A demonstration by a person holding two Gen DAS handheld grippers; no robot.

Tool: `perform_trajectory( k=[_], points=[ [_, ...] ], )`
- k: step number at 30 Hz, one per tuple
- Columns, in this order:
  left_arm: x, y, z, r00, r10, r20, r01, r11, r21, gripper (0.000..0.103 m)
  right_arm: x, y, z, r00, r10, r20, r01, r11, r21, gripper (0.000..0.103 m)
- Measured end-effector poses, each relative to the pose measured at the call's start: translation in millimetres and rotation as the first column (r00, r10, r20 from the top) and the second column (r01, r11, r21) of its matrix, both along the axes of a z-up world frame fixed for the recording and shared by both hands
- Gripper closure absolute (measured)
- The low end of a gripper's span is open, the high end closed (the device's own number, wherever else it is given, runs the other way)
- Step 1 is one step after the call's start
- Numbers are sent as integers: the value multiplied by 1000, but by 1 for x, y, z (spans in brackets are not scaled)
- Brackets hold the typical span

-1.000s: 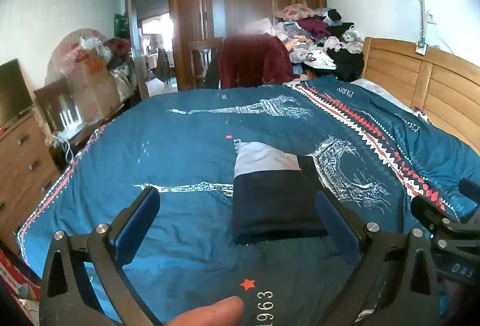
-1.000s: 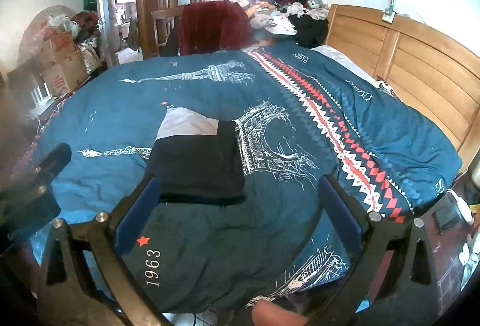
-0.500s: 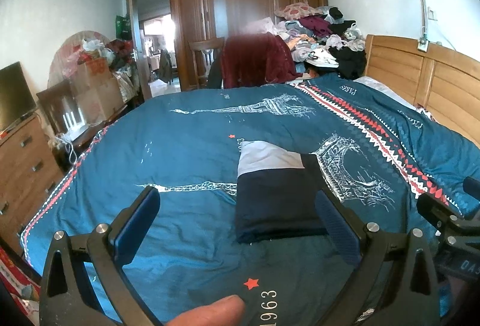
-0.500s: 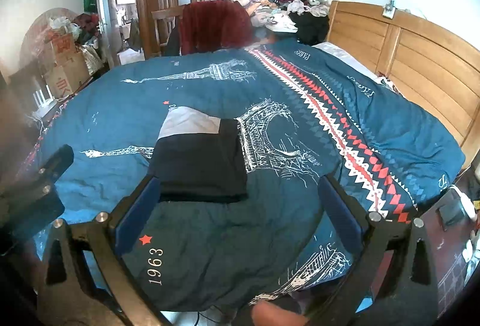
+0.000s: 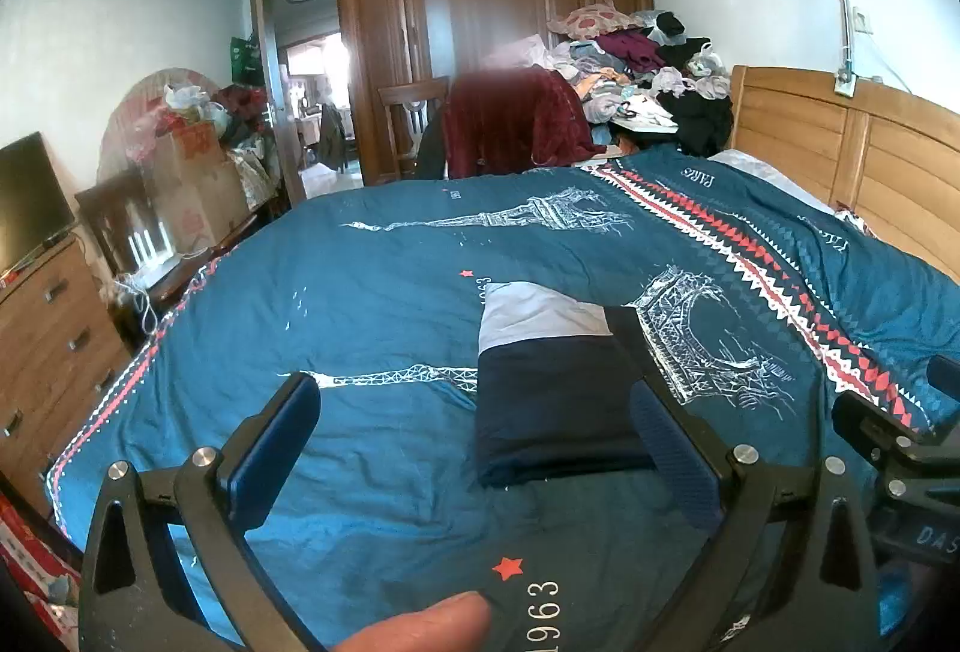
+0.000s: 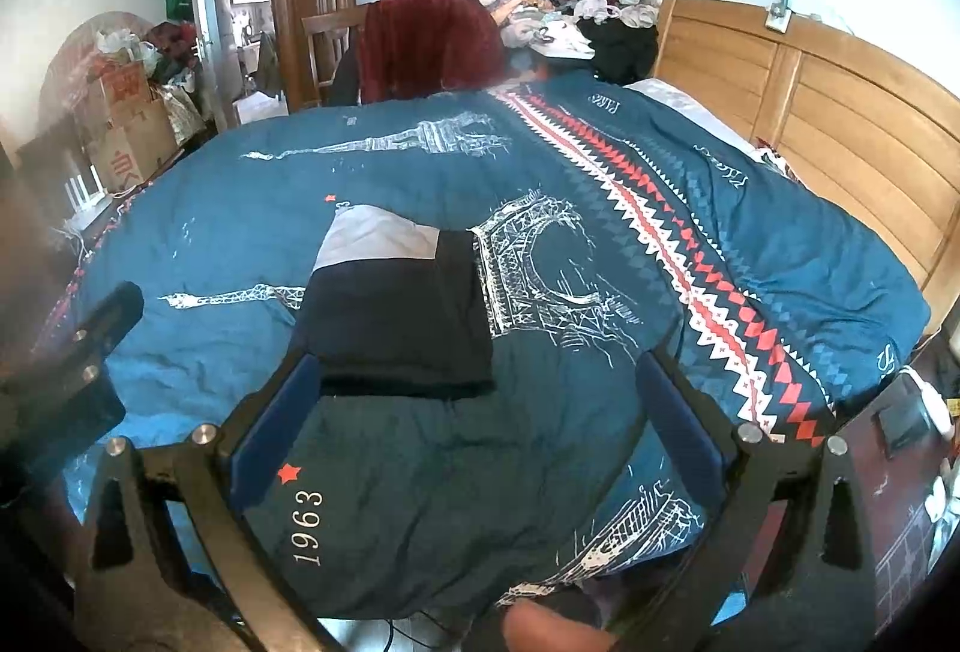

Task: Fold large clothes

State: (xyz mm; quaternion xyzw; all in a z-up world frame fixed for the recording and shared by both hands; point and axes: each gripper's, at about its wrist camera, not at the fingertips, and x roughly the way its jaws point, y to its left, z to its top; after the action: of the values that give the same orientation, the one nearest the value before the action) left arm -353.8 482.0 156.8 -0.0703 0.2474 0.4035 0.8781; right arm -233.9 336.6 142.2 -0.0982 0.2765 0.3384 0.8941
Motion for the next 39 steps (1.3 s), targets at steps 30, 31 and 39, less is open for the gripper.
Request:
perform_trajectory(
  k=[30, 31, 39],
  points=[
    [-7, 16, -15, 999, 3, -36, -4, 1000, -20, 0, -2, 5, -1, 1000, 26, 4, -26, 999, 18, 0],
    [-7, 17, -15, 999, 4, -37, -5, 1000, -21, 0, -1, 6, -1, 1000, 31, 0, -31, 999, 17, 0],
    [-9, 22, -18, 999, 7, -32, -8, 998, -55, 0, -1, 5, -3, 999, 36, -6, -36, 999, 18, 0]
  ],
)
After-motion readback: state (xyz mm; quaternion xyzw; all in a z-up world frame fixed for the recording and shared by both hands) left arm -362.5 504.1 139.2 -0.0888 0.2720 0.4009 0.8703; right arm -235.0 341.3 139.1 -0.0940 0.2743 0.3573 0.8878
